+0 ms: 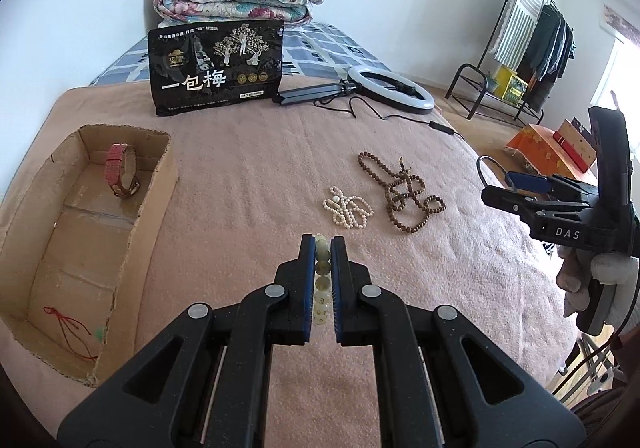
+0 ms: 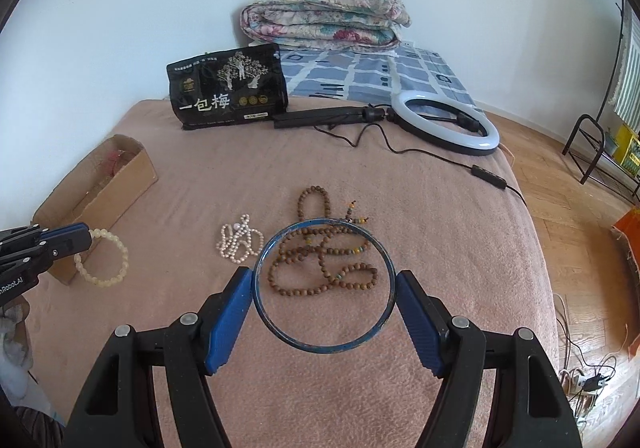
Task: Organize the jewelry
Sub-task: 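Carry bracelet in left tool and bangle in right tool over the box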
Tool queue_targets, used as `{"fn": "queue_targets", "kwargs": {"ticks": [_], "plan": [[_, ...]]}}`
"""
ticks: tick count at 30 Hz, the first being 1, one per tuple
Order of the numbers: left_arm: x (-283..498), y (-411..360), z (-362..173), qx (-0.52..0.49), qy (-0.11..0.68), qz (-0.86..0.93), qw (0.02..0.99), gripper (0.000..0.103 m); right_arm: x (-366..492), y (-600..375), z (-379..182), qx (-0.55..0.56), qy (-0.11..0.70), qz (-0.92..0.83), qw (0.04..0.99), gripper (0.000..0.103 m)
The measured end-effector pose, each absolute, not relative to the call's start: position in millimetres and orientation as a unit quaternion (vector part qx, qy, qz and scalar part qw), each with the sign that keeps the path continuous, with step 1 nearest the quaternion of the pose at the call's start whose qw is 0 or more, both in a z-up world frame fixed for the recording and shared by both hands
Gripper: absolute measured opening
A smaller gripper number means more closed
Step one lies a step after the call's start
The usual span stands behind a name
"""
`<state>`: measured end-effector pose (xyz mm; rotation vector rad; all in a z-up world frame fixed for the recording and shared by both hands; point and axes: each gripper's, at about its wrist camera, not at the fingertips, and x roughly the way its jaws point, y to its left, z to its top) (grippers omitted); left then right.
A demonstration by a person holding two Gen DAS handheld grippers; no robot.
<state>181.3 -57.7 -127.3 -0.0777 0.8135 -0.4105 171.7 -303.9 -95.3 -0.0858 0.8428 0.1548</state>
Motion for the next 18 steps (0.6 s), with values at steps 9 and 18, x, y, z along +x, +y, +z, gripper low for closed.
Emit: {"fn": "queue_targets", "kwargs": {"ticks": [9,18], "plan": [[176.8,-18.5,-110.2,-0.057,0.377,-0.181,0.907,0.005,174.1,-255.9,-76.8,-0.055,0.399,0.106,0.909,0.074],[175.0,29.1,-97.3,-0.077,0.362,-0.156,0.916,0.005,180.7,-207.8,-65.4,-0.067,0.390,0.135,0.908,0.074]]}}
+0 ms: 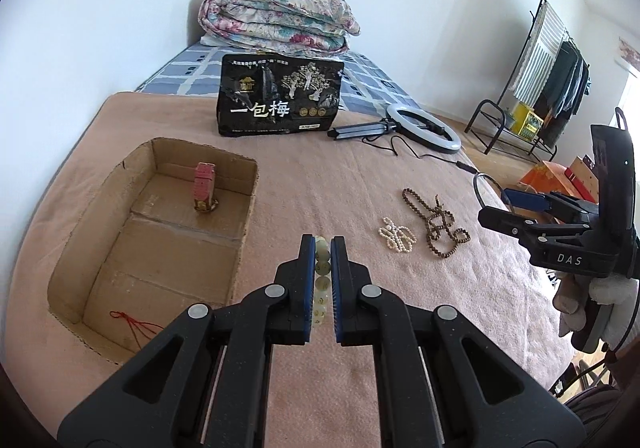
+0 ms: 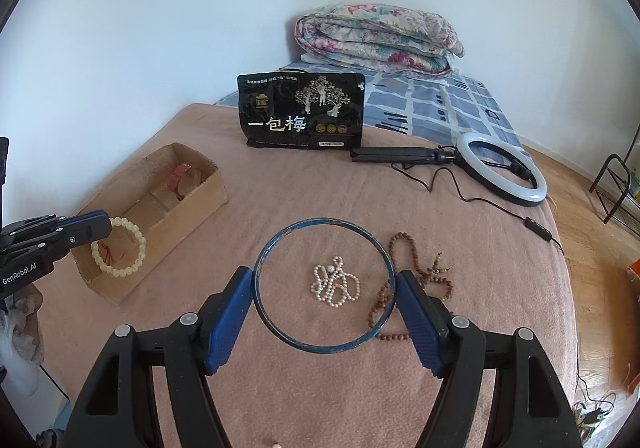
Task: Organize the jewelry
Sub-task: 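Carry bracelet in left tool and bangle in right tool over the box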
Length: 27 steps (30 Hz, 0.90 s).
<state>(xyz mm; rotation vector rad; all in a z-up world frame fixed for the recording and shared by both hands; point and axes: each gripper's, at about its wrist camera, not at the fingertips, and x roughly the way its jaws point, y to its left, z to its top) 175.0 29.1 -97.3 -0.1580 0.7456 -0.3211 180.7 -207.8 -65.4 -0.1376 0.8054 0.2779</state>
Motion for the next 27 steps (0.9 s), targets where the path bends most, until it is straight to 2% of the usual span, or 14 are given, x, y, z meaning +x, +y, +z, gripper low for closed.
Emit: {"fn": "queue_targets", "kwargs": {"ticks": [15,27], "plan": [[174.9,110.7,-93.5,-0.095,0.350,-0.099,0.927,0.005,192.4,-117.8,-59.1,-0.084,0.387,0.193,0.898,0.074],[176.3,144.3,-97.6,-0.084,0.347,-0.071,0.931,0.005,208.4,-59.5,-60.5,-0.092,0.388,0.223,0.890,0.074]]}}
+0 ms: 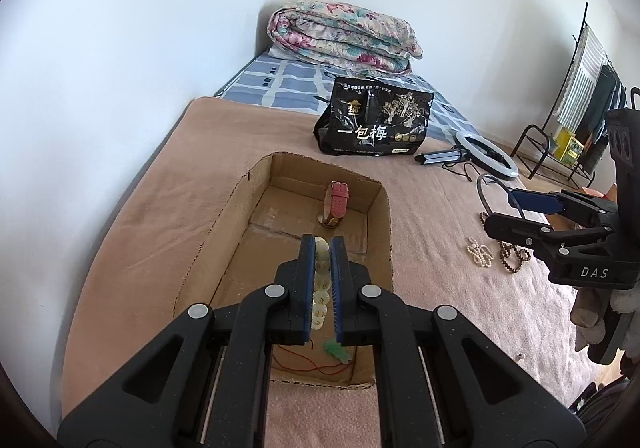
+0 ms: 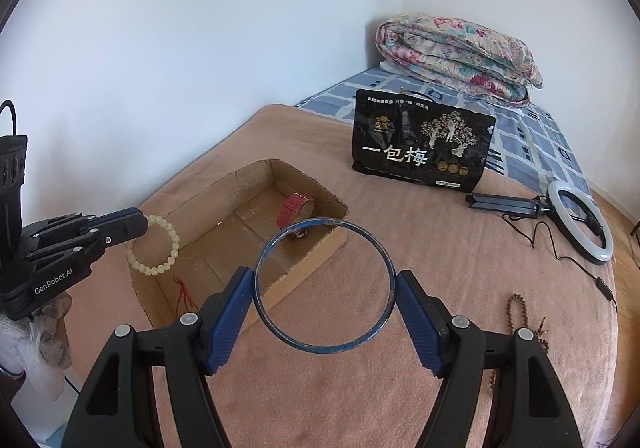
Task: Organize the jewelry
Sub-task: 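Carry bracelet in left tool and bangle in right tool over the box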
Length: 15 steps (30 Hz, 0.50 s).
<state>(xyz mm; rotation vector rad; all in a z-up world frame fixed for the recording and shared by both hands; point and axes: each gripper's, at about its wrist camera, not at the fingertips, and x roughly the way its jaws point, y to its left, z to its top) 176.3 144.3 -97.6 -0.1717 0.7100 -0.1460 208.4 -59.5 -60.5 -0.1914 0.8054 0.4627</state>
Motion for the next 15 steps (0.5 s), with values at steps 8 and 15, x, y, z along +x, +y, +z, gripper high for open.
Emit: {"fn": "queue_targets", "kwargs": {"ticks": [8,15], "plan": [[184.6,161.2,-107.0,-0.091,0.354,-0.060,0.929,0.005,223.3,-30.5,-71.5,-0.095,0.396,0.230,0.884,0.074],[191.2,171.7,-117.2,-0.104,0.362,-0.054,0.925,0.005,238.3,-9.8,-88.2,-0.092,0.410,0.232,0.877,0.074]]}}
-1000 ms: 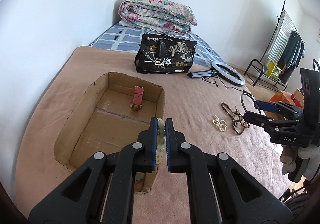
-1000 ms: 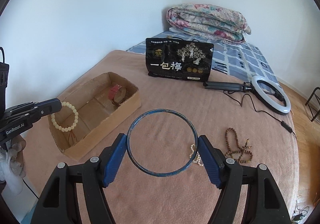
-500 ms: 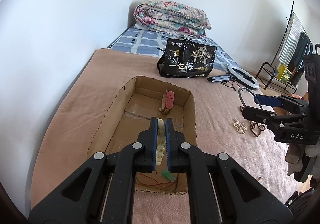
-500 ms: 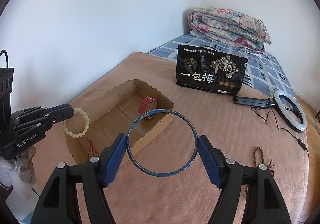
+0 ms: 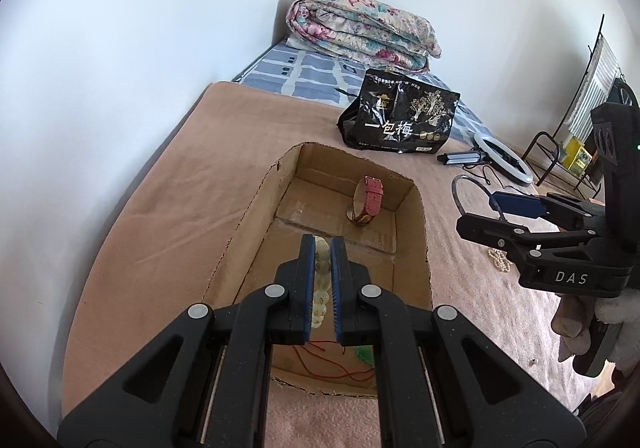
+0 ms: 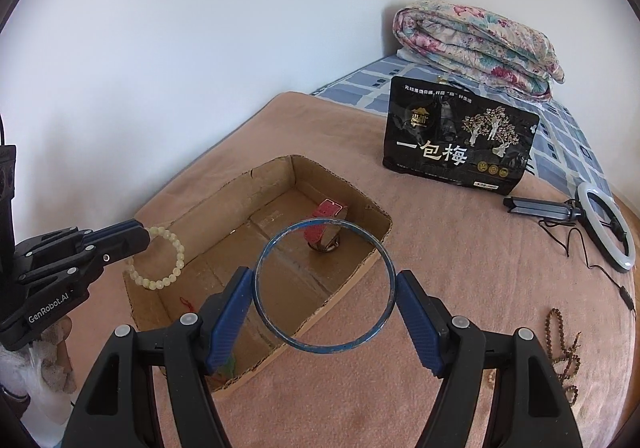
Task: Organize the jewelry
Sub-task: 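Carry bracelet in left tool and bangle in right tool over the box, then open left tool to drop bracelet while right tool drops bangle into box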
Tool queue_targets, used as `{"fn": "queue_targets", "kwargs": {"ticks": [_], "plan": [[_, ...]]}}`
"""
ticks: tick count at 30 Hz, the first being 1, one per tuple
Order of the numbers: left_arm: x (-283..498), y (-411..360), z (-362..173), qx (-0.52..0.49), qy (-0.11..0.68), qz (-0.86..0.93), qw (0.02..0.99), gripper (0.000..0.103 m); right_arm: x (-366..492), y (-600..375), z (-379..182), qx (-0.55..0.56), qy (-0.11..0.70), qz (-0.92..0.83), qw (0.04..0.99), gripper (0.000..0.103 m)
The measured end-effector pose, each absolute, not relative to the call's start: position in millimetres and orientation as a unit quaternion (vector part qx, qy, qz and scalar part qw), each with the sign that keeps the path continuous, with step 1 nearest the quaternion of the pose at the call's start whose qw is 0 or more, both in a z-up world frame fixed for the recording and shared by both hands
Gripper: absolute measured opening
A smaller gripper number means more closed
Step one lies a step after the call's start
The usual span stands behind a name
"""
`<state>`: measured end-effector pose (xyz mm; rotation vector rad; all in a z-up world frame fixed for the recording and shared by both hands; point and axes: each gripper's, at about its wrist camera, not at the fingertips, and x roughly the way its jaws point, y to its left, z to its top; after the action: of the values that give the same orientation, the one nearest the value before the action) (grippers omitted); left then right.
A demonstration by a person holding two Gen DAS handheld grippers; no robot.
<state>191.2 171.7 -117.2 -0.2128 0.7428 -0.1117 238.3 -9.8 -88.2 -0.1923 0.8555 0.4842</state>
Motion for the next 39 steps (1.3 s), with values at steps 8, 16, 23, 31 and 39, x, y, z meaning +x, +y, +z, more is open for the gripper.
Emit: {"fn": "queue_targets", "kwargs": {"ticks": [8,16,23,31,39], "plan": [[195.7,172.5,-129.4,-0.106,0.374,-0.054,0.920,0.005,251.0,7.0,-102.2,-0.092,0.422,0.235,0.871,0.074],[195.7,172.5,-134.6,-0.108,0.381,-0.056,0.917,0.005,257.4,18.2,-112.0,-0.091,0.428,0.239,0.867,0.074],[197.2,171.8,-136.3,-0.111,0.387,-0.053,0.914,0.005,257.7,20.7,-112.0,-0.084,0.431,0.246,0.864,0.075],[194.8,178.5,-135.2,-0.139,0.384,-0.050,0.911,0.014,257.3,14.8,-104.7,-0.064,0.424,0.240,0.871,0.090],[190.0,175.3,-135.6,-0.136,0.388,-0.044,0.911,0.015,252.7,9.1,-95.4,-0.070,0.416,0.236,0.876,0.090]]}}
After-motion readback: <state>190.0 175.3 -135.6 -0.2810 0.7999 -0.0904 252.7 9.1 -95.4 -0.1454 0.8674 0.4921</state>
